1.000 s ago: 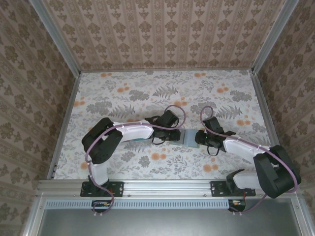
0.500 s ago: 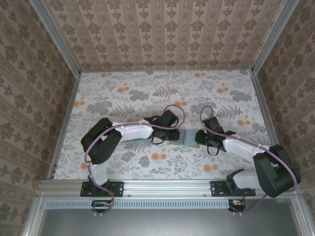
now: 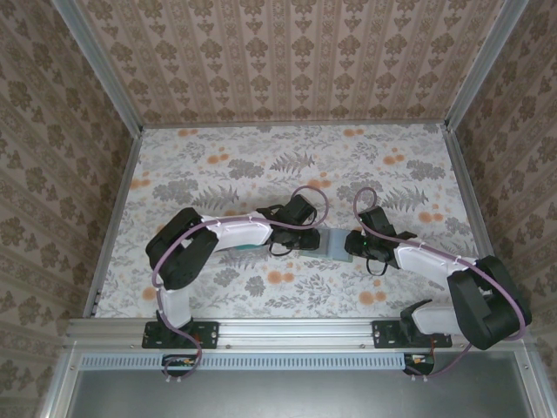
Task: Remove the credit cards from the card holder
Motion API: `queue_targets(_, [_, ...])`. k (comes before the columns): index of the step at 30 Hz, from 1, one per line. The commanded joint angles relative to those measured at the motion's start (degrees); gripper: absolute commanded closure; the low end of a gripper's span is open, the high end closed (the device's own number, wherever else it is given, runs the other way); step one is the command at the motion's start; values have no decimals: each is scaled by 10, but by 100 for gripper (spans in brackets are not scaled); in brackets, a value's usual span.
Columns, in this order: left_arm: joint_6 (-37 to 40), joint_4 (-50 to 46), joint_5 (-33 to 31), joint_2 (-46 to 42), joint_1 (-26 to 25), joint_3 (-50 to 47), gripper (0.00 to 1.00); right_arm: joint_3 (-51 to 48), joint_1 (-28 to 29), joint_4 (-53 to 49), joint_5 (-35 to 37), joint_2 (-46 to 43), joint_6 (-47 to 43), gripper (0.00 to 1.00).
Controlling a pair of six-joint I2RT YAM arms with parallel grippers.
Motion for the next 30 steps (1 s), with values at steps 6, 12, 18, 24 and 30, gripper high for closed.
queue_targets(6, [-15,91,70,-15,-1,-24,66,7,-1,-12,-15,15,6,73])
queue_targets(12, [-15,96,76,-13,1,-24,64,7,-1,-11,-15,16,6,73])
queue_targets(18, [-21,152,105,-21,-2,-29,61,8,-1,-13,-14,15,6,73])
queue_targets(24, [-23,172,132,1,-16,1,61,5,-3,-24,-3,-8,17,72])
queue_targets(30, [-26,177,140,18,-29,19,61,-2,-14,-48,20,-72,22,70])
